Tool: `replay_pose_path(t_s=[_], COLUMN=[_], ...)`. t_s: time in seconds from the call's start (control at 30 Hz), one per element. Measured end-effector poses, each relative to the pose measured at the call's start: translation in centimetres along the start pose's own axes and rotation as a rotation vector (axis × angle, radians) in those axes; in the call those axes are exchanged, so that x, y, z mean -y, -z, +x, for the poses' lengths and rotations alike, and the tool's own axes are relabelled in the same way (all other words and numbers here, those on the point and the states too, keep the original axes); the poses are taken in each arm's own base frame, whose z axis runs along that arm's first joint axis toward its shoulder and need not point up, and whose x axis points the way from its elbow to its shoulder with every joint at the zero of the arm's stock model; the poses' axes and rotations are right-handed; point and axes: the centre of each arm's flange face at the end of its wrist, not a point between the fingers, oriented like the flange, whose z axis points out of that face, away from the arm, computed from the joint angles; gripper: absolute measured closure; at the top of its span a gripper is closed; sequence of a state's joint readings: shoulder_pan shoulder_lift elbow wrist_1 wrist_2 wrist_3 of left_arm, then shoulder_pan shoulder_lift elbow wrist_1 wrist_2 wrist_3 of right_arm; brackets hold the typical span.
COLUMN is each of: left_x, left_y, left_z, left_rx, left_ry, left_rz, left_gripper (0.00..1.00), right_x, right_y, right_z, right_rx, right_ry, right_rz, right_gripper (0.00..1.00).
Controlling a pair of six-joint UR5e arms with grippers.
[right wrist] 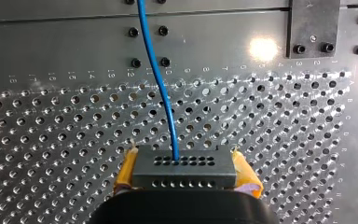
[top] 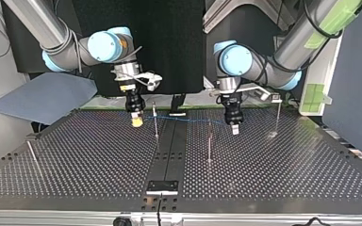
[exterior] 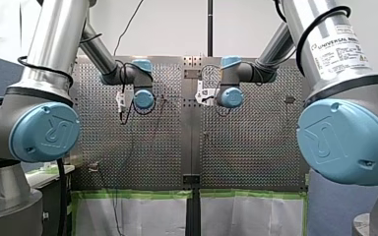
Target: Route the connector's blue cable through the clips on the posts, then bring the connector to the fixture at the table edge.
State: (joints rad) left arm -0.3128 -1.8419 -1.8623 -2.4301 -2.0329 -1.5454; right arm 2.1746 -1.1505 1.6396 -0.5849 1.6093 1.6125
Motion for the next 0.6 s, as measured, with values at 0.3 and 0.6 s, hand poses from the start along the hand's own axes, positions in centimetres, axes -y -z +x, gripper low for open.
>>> replay_pose_path(t_s=[0.3,0.6], left_x=[0.0,0.0], left_y=[-1.2,-2.5], left_z=[1.3,0.4], left_rx=[-0.005,0.001], left_ry=[0.006,0.027], left_rz=[0.019,0.046], left_gripper=[1.0,1.0], right_x=[0.0,0.0], right_y=[-0.1,-0.3], right_z=[-0.1,0.0], right_rx=[0.0,-0.003], right_ry=[0.0,0.0], right_rz=[0.0,0.001], right_gripper=[1.0,1.0])
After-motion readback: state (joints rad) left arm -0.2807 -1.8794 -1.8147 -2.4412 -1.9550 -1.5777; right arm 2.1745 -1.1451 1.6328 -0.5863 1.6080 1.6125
